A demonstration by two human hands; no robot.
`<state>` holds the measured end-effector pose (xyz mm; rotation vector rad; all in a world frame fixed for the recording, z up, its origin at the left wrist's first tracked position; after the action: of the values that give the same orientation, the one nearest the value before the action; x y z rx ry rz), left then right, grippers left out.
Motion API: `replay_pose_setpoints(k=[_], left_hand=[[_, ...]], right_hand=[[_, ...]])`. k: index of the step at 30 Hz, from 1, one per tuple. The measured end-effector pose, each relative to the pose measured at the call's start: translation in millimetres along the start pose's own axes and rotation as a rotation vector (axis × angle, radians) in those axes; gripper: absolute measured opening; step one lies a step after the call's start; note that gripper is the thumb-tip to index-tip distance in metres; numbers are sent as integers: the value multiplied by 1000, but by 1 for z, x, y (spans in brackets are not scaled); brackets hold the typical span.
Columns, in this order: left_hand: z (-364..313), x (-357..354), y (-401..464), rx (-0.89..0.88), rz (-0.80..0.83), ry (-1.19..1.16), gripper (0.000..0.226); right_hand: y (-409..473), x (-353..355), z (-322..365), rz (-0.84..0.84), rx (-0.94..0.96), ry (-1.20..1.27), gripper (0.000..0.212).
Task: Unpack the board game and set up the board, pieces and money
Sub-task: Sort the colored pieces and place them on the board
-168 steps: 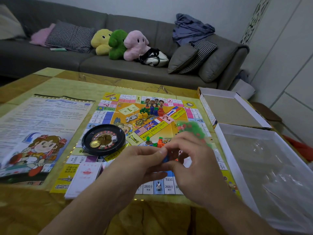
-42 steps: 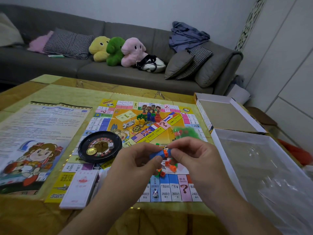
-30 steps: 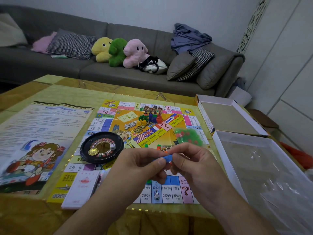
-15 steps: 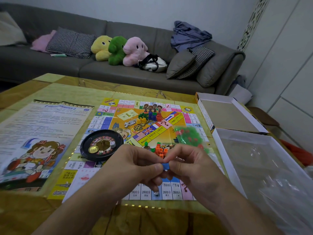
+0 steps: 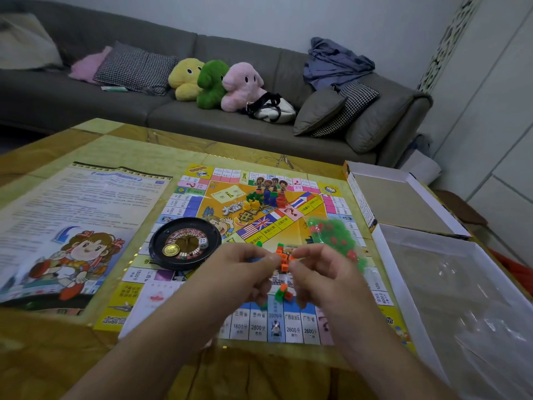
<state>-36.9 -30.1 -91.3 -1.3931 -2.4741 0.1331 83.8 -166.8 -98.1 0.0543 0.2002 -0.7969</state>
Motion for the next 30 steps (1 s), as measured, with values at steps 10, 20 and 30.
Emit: replay_pose_setpoints(k=[10,20,30], left_hand=[[-4,38,18,12,-361,331,38],[4,45,34,86,-266,176,7],[0,46,31,100,-314,41,10]], right_hand=[[50,-19,-25,111,317,-986,19],[80,-42,-28,151,238,-1292,17],[81,-43,-24,124,180,-1230,6]])
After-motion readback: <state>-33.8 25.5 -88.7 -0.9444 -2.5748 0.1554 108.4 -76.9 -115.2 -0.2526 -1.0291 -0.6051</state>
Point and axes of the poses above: each hand's wrist, its own y-axis towards the middle knuckle, its own x-axis out of the back of the hand, z = x × y, the point moved 1 cm from there along y, towards the middle knuckle, and after that the axes turned 14 degrees about y, right-handed, at the moved point
